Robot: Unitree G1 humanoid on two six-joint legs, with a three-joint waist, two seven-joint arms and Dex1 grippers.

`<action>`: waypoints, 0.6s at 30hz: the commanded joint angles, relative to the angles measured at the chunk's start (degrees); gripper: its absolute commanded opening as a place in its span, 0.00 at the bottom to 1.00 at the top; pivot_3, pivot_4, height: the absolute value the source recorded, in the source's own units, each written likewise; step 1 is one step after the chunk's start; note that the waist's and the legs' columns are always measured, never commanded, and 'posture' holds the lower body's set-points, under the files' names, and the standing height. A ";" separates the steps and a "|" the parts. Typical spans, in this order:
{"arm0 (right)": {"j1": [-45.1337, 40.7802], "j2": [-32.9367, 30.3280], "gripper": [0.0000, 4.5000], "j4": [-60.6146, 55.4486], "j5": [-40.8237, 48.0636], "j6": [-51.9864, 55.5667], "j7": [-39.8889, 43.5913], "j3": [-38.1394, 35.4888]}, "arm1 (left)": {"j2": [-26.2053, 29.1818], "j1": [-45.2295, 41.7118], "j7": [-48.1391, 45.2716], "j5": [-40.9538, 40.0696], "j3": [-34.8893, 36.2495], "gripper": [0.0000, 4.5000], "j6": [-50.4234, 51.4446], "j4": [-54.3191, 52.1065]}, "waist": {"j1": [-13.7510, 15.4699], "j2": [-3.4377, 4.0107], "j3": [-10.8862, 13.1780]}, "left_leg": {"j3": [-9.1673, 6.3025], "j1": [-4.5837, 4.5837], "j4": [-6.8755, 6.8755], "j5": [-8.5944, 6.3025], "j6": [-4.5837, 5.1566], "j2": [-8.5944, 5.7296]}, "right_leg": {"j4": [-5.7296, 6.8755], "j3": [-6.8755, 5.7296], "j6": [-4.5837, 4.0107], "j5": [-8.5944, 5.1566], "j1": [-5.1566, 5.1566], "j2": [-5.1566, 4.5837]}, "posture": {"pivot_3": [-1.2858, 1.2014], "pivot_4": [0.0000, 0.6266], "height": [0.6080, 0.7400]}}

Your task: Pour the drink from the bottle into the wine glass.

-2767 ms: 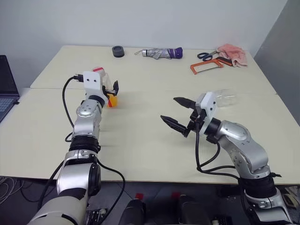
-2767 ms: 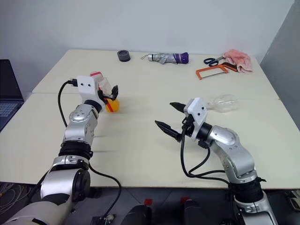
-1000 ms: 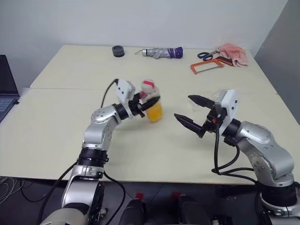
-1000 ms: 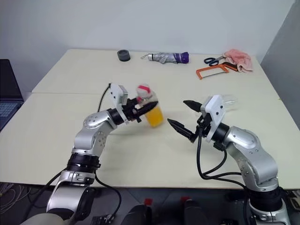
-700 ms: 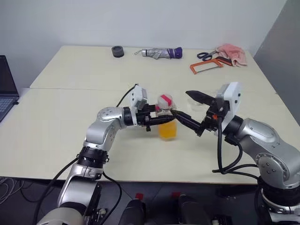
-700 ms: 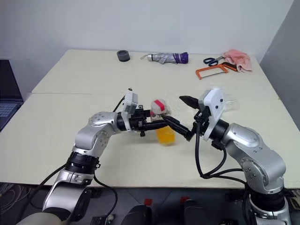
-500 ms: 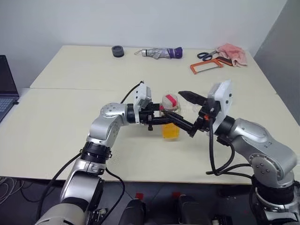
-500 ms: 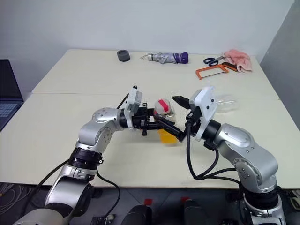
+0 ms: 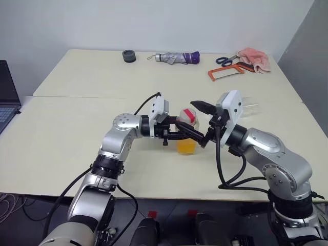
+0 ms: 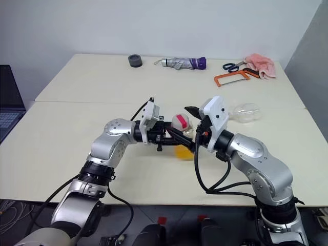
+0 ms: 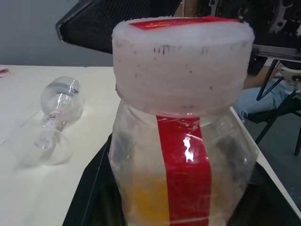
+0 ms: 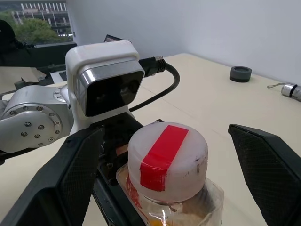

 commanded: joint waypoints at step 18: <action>-16.81 -14.64 0.43 22.92 -2.12 -14.04 38.71 5.82 | 1.51 -1.18 -3.04 -0.17 -0.40 0.41 -0.35 -3.57 | -0.41 0.04 0.04 | 0.09 0.05 0.01 -0.01 0.02 -0.04 | -0.06 -0.02 0.00 0.00 0.04 0.10 | 0.52 0.24 1.00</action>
